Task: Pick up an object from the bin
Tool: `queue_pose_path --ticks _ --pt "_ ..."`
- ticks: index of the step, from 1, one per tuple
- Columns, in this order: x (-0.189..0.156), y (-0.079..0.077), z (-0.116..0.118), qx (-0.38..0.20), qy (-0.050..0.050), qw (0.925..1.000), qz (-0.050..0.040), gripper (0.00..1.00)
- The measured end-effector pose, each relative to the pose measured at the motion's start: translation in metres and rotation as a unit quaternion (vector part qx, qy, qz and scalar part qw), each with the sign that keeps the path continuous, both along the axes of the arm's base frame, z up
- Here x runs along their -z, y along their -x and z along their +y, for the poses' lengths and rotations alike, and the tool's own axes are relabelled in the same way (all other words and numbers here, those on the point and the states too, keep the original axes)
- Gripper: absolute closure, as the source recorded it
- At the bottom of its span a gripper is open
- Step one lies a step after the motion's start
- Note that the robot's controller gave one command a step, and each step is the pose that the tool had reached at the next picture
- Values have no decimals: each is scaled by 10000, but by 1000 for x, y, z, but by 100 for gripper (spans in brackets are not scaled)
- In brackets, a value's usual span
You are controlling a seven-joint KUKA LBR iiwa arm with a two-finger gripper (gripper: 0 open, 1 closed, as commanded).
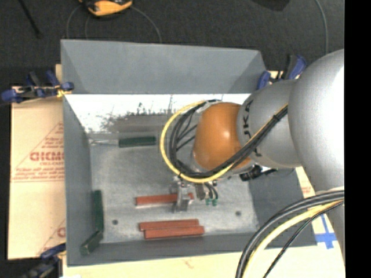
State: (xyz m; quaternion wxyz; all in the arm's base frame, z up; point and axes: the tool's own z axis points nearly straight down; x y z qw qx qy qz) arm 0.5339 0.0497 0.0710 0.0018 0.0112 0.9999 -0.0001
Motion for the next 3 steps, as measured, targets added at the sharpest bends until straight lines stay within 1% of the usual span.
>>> queue_pose_path --ticks 1,2,3 --pt "-3 1 0 1 1 10000 12 100" --pt "-22 3 0 4 2 10000 54 100" --pt "-38 0 0 6 -3 10000 -4 100"
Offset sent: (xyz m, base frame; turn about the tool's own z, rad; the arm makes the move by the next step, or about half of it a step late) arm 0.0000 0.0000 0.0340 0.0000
